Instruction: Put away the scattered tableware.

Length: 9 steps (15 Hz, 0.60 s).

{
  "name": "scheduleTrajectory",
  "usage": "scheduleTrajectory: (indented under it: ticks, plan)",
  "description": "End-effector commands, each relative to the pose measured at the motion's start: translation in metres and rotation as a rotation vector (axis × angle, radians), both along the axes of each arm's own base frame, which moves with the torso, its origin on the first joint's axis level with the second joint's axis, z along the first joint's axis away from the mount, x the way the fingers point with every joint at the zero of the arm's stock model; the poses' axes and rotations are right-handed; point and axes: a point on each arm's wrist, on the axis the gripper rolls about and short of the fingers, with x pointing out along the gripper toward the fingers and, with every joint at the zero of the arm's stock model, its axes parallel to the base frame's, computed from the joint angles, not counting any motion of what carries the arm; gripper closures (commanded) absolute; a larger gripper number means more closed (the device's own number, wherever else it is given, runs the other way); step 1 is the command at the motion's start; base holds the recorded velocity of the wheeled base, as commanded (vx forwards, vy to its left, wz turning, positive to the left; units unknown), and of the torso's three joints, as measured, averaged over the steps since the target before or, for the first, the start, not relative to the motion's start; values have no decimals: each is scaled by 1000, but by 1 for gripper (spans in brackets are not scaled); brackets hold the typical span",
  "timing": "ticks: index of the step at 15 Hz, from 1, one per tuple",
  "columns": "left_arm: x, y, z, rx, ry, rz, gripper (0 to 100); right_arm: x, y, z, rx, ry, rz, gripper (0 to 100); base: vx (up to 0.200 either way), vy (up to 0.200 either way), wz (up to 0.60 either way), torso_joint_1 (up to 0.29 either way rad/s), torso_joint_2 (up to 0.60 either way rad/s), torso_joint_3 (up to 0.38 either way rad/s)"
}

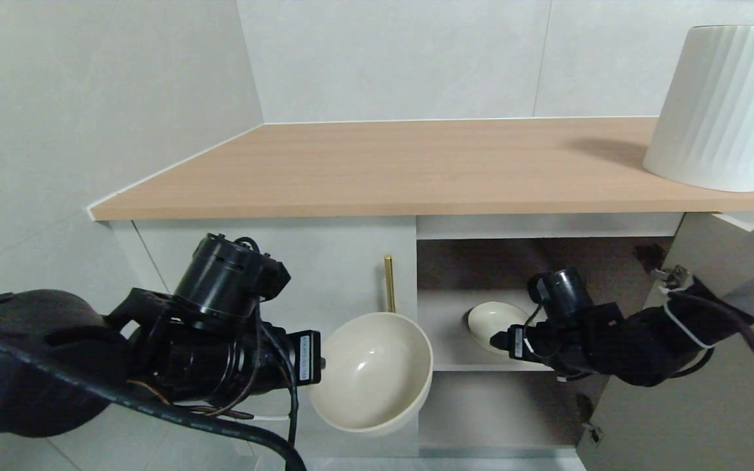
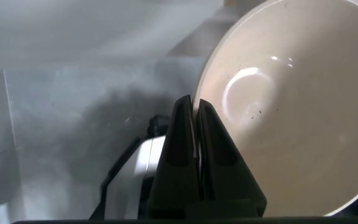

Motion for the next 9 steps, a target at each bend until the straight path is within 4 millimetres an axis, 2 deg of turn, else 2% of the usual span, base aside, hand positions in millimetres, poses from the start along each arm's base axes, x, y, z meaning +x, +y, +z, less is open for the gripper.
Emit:
scheduleTrajectory:
  ticks: [1,3,4,6,9]
  plan:
    - [6,-17,-27,66,68,-27,100,-53,12,59,48,-57,162,0,0,0,0,0,0,0]
    - [7,-29,-42,121,90,-35,100,-75,16,78,68,-67,237,0,0,0,0,0,0,0]
    - [8,-39,-55,176,101,-39,100,-94,19,89,88,-52,308,0,0,0,0,0,0,0]
    - [8,-42,-63,225,98,-30,100,-110,17,94,93,13,418,0,0,0,0,0,0,0]
    - [6,-45,-64,231,97,-45,100,-125,24,88,77,55,511,0,0,0,0,0,0,0]
